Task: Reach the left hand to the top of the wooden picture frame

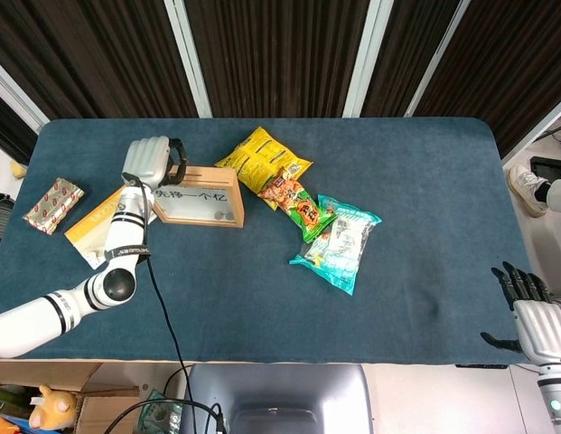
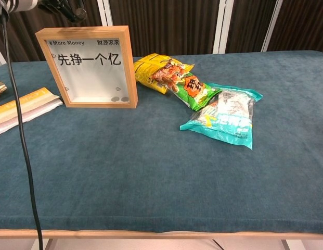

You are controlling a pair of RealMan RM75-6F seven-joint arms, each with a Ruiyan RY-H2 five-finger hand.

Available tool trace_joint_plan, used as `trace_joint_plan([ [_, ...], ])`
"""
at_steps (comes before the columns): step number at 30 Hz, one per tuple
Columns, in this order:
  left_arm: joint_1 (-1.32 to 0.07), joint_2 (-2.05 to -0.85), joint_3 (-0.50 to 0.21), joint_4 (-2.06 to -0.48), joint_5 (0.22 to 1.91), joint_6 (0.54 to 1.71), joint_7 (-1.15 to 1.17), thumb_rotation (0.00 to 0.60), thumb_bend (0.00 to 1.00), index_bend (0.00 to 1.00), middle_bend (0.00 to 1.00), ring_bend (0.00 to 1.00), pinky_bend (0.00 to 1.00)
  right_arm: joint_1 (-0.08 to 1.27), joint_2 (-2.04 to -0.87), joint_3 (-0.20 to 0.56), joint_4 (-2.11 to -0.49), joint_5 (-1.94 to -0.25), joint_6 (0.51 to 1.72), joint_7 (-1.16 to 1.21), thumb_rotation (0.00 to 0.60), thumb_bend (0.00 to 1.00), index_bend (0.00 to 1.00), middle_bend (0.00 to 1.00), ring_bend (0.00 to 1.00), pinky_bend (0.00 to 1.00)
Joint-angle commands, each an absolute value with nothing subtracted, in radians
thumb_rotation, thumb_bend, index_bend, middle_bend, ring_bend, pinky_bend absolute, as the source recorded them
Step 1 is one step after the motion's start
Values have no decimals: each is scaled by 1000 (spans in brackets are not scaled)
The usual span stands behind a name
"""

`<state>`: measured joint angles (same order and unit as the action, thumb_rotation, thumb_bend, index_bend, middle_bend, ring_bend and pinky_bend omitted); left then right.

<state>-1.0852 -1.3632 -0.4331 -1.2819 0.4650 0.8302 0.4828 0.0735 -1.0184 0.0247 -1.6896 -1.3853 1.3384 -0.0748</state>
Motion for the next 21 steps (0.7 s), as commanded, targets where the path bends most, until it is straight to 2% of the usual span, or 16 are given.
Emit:
trace_joint_plan([
  [1,-1090,-1364,-426,-1278,458,827,482,600,649,641,1000,1000,1000,74,-1018,25,-1690,-1385,1338,-75,600,173,0,0,0,0],
  [21,-1090,-1363,-372,-1328,468,896,493,600,645,641,1000,1000,1000,74,-1018,21,-1696,-1402,1344,-74,600,173,0,0,0,0],
])
